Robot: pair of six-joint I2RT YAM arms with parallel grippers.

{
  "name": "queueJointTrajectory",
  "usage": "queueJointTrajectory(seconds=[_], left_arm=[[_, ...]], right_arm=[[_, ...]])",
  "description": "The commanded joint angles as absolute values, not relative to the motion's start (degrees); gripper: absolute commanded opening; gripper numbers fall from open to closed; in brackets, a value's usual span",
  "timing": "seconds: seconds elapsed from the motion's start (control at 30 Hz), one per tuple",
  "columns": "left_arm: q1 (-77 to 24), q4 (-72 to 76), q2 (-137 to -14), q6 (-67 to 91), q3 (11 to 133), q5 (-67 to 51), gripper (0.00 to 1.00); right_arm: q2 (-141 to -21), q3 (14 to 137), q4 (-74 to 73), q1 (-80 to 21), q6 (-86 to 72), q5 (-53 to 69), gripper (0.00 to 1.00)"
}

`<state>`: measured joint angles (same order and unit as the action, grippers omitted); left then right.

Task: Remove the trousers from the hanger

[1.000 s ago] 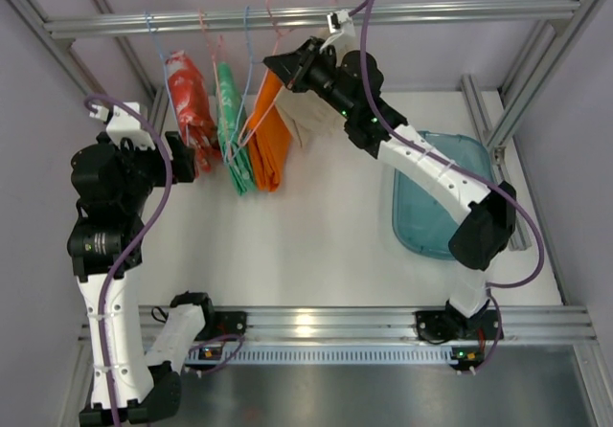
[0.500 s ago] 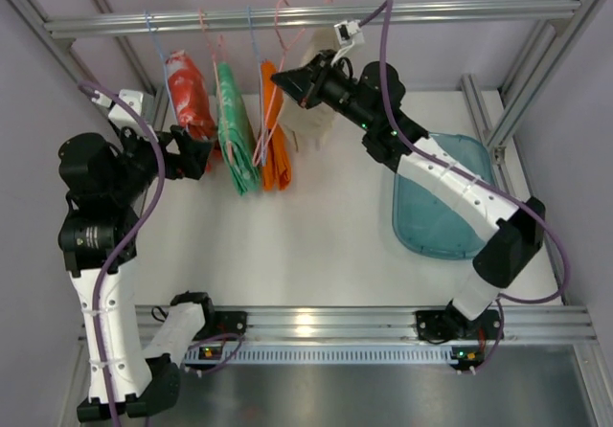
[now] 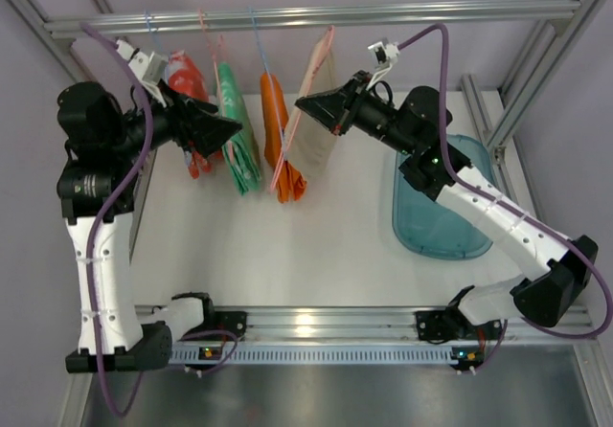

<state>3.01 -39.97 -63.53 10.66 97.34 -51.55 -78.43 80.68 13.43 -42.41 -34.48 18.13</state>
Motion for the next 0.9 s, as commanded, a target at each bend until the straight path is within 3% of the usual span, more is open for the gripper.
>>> queueJointTrajectory(seconds=[0.0, 0.17, 0.53, 0.87], left_arm=[[-2.87, -35.68, -66.09, 10.11, 100.28, -49.68, 0.9], [-10.37, -33.93, -67.94, 9.48, 98.8, -45.27, 0.89], [-10.99, -32.08, -67.24, 7.3, 98.08, -43.16, 0.91], [-11.51, -32.17, -70.66, 4.84, 101.24, -45.43, 0.92]], right_arm=[[-73.74, 81.91, 20.13, -40.62, -30.76, 16.9, 0.0], [-76.28, 85.07, 18.99, -38.67, -29.01, 8.89, 0.0], [-86.39, 100.27, 16.09, -36.39, -28.93, -4.39, 0.0], [-79.81, 94.76, 15.73, -33.93, -30.32, -1.33, 0.0]])
